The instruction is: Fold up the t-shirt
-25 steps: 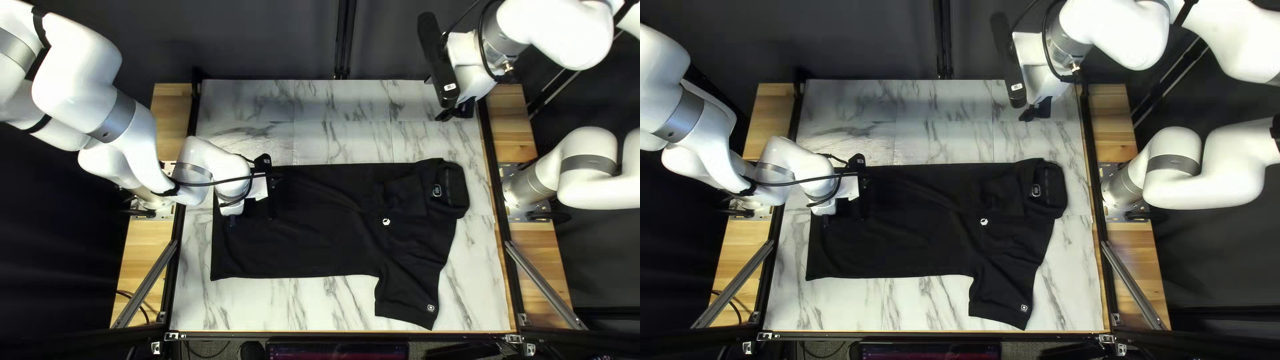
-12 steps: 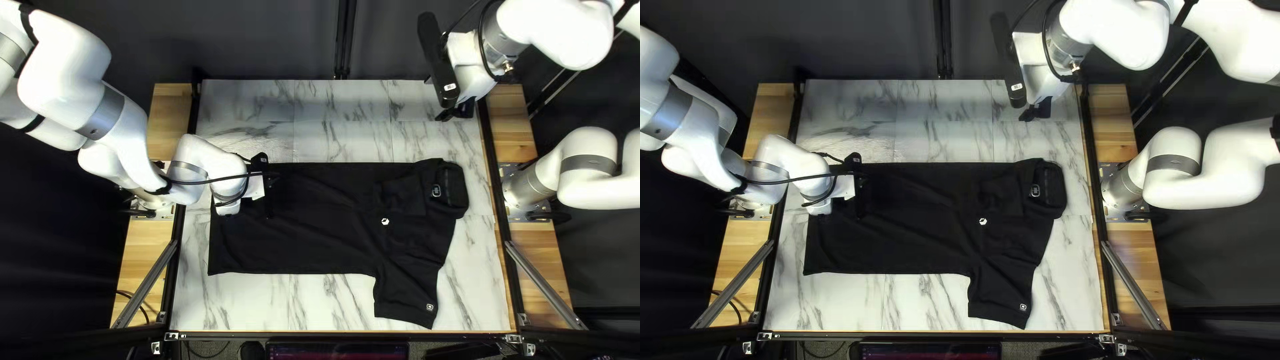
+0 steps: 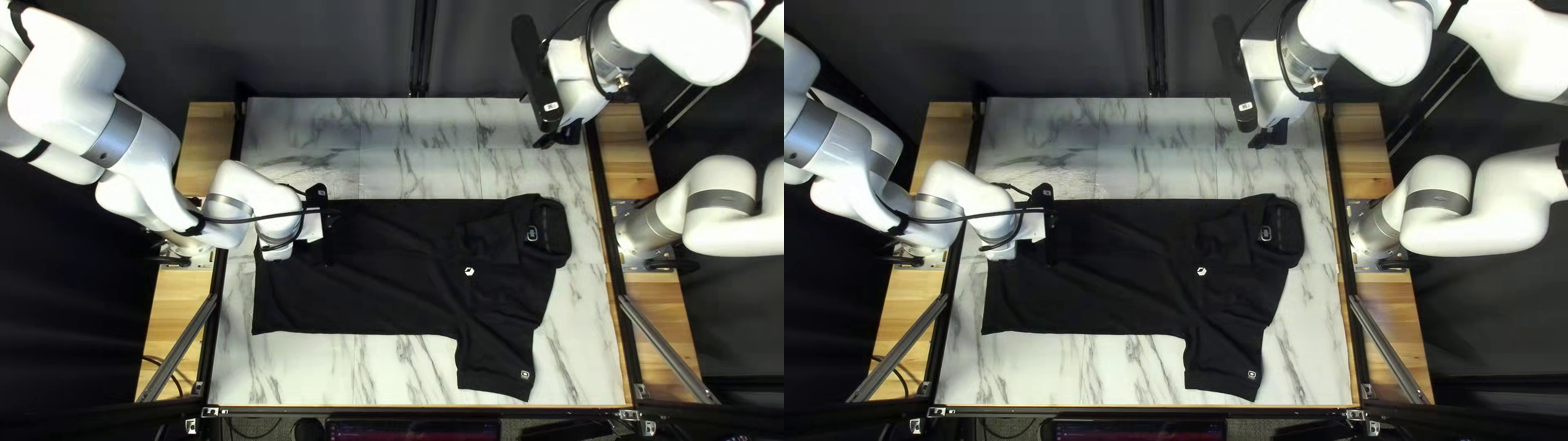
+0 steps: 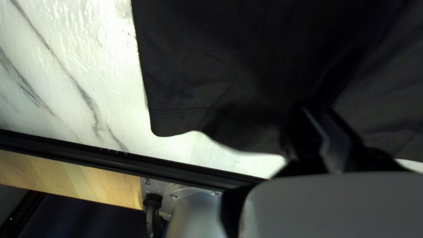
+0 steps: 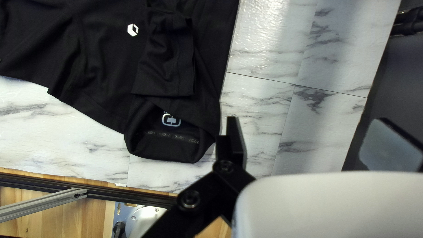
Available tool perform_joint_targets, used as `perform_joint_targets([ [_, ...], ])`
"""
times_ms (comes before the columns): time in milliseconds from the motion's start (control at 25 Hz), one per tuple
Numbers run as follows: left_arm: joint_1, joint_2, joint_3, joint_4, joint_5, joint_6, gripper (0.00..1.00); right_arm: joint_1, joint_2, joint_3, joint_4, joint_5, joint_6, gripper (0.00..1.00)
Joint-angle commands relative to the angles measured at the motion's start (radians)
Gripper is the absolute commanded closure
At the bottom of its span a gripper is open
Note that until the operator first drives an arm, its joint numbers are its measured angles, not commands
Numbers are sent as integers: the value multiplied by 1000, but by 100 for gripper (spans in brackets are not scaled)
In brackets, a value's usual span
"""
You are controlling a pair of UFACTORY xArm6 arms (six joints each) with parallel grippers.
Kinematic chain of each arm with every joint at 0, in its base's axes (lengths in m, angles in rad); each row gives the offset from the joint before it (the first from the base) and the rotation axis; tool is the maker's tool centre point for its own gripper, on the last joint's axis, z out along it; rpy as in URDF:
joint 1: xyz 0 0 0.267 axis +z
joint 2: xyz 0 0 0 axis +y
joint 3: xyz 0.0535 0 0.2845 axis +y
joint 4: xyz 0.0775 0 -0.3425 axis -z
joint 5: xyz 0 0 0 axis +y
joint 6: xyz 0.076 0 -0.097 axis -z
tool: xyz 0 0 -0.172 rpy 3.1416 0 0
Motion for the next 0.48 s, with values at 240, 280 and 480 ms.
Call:
perform_joint_targets([
  [240, 6, 7, 9, -1, -20, 7, 31, 0, 0, 0, 0, 0, 0, 0],
  [280, 10, 7, 12, -1, -23, 10, 36, 0, 0, 0, 0, 0, 0, 0],
  [480, 26, 8, 22, -3, -32, 19, 97, 0, 0, 0, 0, 0, 0, 0],
])
